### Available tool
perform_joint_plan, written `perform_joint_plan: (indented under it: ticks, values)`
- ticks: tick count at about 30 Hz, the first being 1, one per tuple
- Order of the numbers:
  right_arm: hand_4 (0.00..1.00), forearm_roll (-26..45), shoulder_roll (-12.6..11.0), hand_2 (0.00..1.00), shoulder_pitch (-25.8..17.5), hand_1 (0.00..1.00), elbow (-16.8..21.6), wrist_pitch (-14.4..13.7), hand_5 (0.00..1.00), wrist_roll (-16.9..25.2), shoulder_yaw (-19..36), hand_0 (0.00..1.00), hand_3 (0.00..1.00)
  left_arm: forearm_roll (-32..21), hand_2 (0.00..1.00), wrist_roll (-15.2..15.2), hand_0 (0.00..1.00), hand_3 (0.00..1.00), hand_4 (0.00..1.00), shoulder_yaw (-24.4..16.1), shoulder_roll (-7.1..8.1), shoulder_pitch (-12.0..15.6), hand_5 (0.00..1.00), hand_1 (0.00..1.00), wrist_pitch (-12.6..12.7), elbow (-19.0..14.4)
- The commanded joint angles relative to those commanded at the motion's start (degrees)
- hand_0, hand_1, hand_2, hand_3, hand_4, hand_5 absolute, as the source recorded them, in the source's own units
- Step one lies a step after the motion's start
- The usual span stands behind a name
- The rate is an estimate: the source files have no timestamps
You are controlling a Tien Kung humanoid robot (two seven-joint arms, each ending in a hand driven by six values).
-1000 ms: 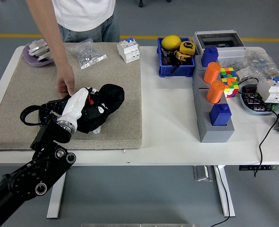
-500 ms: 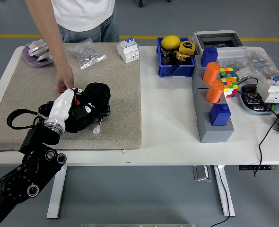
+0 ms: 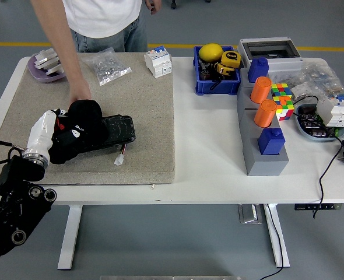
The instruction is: Pick the rag up,wipe the panel,place it on the desk
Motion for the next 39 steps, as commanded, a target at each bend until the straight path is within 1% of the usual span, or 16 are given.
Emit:
perform_joint_plan:
  ticks: [7, 12, 16, 20, 24, 28, 32, 35, 37, 39]
  values:
    - [0.998, -0.12, 0.03, 0.651, -0.09, 0.284, -0.10, -0.03, 0.574, -0.02, 0.40, 0.744, 0.621, 0.87, 0.563, 0.15, 0.215, 0.524, 0.150, -3.79, 1.21, 1.51, 0.002, 0.192, 0.16, 0.71]
    - [0.998, -0.13, 0.01, 0.651, -0.08, 0.284, -0.09, -0.05, 0.575, -0.08, 0.43, 0.744, 0.621, 1.32, 0.561, 0.05, 0.215, 0.525, 0.150, -6.15, 1.75, 2.29, 0.002, 0.192, 0.55, 1.05]
    - [0.998, -0.05, 0.03, 0.651, -0.07, 0.283, -0.08, -0.02, 0.573, -0.15, 0.38, 0.744, 0.622, 0.98, 0.561, -0.12, 0.215, 0.527, 0.152, -7.00, 2.10, 2.44, 0.002, 0.194, 0.62, 1.01]
    - [0.998, -0.08, 0.06, 0.651, -0.01, 0.283, -0.08, -0.05, 0.573, -0.18, 0.40, 0.744, 0.622, 0.93, 0.561, -0.14, 0.215, 0.527, 0.152, -7.48, 2.02, 2.24, 0.002, 0.194, 0.53, 0.36]
    - [0.998, 0.07, 0.07, 0.650, 0.05, 0.283, -0.09, -0.05, 0.574, -0.24, 0.25, 0.743, 0.621, 0.86, 0.561, -0.47, 0.215, 0.527, 0.151, -7.61, 1.95, 1.23, 0.002, 0.194, 0.73, 0.85]
    - [0.998, 0.15, 0.14, 0.651, 0.15, 0.283, -0.05, -0.07, 0.573, -0.23, 0.05, 0.743, 0.621, 1.86, 0.558, -1.00, 0.217, 0.529, 0.154, -7.85, 2.29, -0.71, 0.002, 0.195, 1.12, 2.92]
    - [0.998, 0.24, 0.16, 0.651, 0.24, 0.283, -0.01, -0.15, 0.573, -0.22, -0.14, 0.743, 0.621, 3.49, 0.558, -2.23, 0.217, 0.529, 0.154, -7.87, 3.00, -3.28, 0.002, 0.195, 2.09, 6.21]
    - [0.998, 0.35, 0.10, 0.650, 0.32, 0.283, 0.01, -0.19, 0.574, -0.24, -0.45, 0.744, 0.621, 4.51, 0.546, -3.62, 0.221, 0.525, 0.153, -6.60, 4.14, -5.63, 0.002, 0.195, 3.39, 10.02]
    - [0.998, 0.29, 0.06, 0.650, 0.39, 0.283, 0.00, -0.26, 0.574, -0.25, -0.35, 0.744, 0.621, 4.85, 0.546, -4.62, 0.221, 0.525, 0.153, -5.04, 5.16, -7.22, 0.002, 0.195, 4.26, 12.72]
    - [0.998, 0.17, -0.01, 0.650, 0.47, 0.283, 0.03, -0.30, 0.574, -0.25, -0.29, 0.744, 0.621, 4.56, 0.544, -5.38, 0.230, 0.529, 0.165, -4.15, 5.75, -7.99, 0.002, 0.203, 4.85, 14.46]
